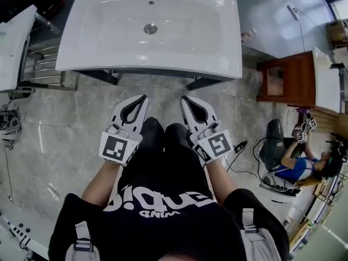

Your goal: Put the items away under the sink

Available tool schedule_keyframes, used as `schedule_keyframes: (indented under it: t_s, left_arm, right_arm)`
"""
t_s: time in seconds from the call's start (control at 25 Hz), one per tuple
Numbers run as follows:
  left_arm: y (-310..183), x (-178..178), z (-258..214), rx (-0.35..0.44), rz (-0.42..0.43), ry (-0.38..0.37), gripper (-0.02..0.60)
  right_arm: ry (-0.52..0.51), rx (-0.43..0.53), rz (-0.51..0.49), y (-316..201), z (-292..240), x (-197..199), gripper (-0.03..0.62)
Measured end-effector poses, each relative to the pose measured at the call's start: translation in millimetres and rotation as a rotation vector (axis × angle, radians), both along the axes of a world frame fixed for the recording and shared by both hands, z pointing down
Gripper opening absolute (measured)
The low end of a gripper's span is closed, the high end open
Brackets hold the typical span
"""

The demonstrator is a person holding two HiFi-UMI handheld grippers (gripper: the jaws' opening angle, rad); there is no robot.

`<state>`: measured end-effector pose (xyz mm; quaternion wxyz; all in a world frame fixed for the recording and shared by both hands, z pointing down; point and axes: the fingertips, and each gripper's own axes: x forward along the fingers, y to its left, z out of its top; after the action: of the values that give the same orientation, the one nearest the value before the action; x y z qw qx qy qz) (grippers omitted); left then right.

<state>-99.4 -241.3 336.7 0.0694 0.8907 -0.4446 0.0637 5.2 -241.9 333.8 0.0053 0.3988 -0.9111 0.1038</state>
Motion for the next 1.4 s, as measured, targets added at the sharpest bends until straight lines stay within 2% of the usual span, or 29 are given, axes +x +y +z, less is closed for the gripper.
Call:
schedule_keyframes:
  t_s: [0.2, 0.48, 0.96, 1.16, 1.4]
  left_arm:
    - [6, -2, -92, -0.021, 0.050, 0.002, 0.020]
    - [18, 0, -159, -0.015, 0.113, 0.053, 0.020]
    - [29, 25, -197, 0.066, 0.182, 0.009, 0.020]
    - [36, 32, -202, 0.092, 0.168, -0.008, 0.020]
    - [41, 35, -207, 0.097, 0.153, 0.009, 0.020]
  right_arm:
    - [0.012, -0.001, 0.021, 6, -95, 1, 0.018]
    - [0.018, 0.031, 0.027, 18, -158, 0, 0.018]
    - [0.005, 0.098, -0.009, 36, -191, 16, 0.017]
    - [-0.009, 0.107, -0.017, 42, -194, 27, 0.017]
    - [-0.014, 0.128, -0.025, 48, -200, 28, 0.018]
